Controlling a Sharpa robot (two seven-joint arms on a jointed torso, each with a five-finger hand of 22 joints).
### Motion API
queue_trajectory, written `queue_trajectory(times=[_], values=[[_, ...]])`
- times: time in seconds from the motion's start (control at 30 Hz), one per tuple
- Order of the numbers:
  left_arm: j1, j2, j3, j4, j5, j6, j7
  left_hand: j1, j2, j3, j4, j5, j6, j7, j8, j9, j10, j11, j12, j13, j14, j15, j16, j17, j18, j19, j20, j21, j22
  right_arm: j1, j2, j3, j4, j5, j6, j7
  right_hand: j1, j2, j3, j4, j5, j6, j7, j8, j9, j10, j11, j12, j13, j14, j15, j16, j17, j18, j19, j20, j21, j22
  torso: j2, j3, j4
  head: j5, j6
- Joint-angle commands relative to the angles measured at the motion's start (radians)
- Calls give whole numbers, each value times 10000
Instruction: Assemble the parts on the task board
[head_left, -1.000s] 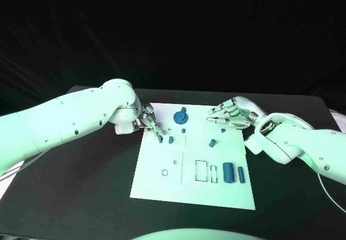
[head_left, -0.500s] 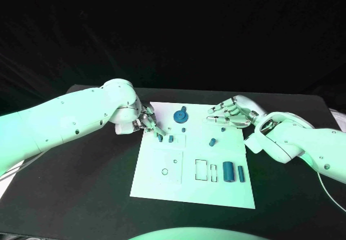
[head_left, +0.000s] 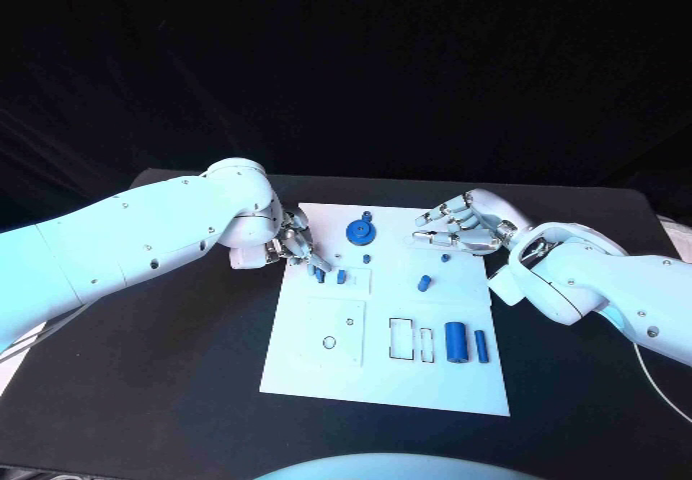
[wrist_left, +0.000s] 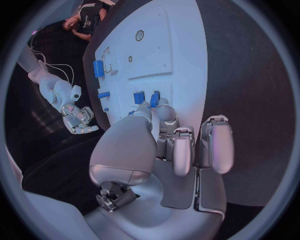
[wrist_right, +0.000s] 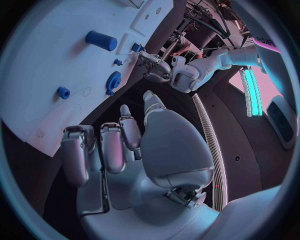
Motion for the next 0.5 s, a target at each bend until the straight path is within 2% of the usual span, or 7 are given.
queue_trajectory(times=[0.03, 0.13, 0.27, 0.5], values=[[-14, 28, -2, 5, 64, 109, -521, 206, 140, 128, -122, 40, -69, -6, -8, -28, -50, -17, 56, 12, 1034, 45, 31, 2635, -9, 599, 69, 21, 2150, -8, 6, 0, 9, -10, 58, 101, -20, 83, -50, -2, 37, 60, -11, 9, 12, -20, -63, -67, 413, 601, -9, -21, 716, 70, -10, -1, -65, 1300, 2, -1, 3, -4, -3], [-19, 30, -4, -1, 127, 75, -499, 760, 359, 546, -434, 79, -133, -62, -39, -67, -85, -69, 24, -9, 1034, 3, 31, 2635, -5, 597, 41, 9, 2151, -8, 7, 0, 8, -10, 62, 101, -20, 83, -50, -2, 37, 60, -11, 9, 12, -20, -63, -67, 413, 601, -9, -21, 716, 70, -10, -1, -65, 1300, -3, 2, 1, 0, -17], [-22, 31, -5, -12, 250, 57, -440, 1286, 452, 1112, -785, 101, -204, -85, -88, -124, -123, -96, -24, -33, 1034, -25, 31, 2635, -7, 600, 6, 10, 2158, -8, 8, 0, 9, -8, 67, 103, -20, 83, -50, -2, 37, 60, -11, 9, 12, -20, -63, -67, 413, 601, -9, -21, 716, 70, -10, -1, -65, 1300, -4, 3, 5, -3, -29], [-25, 33, -10, -20, 403, 3, -353, 1583, 250, 2188, -1159, 116, -306, -45, -146, -214, -139, -71, -130, -114, 1034, -10, 31, 2635, -16, 612, 1, 36, 2182, -8, 7, 0, 15, -4, 73, 102, -20, 83, -50, -2, 37, 60, -11, 9, 12, -20, -63, -67, 413, 601, -9, -21, 716, 70, -10, -1, -65, 1300, -3, 6, 9, 1, -40]])
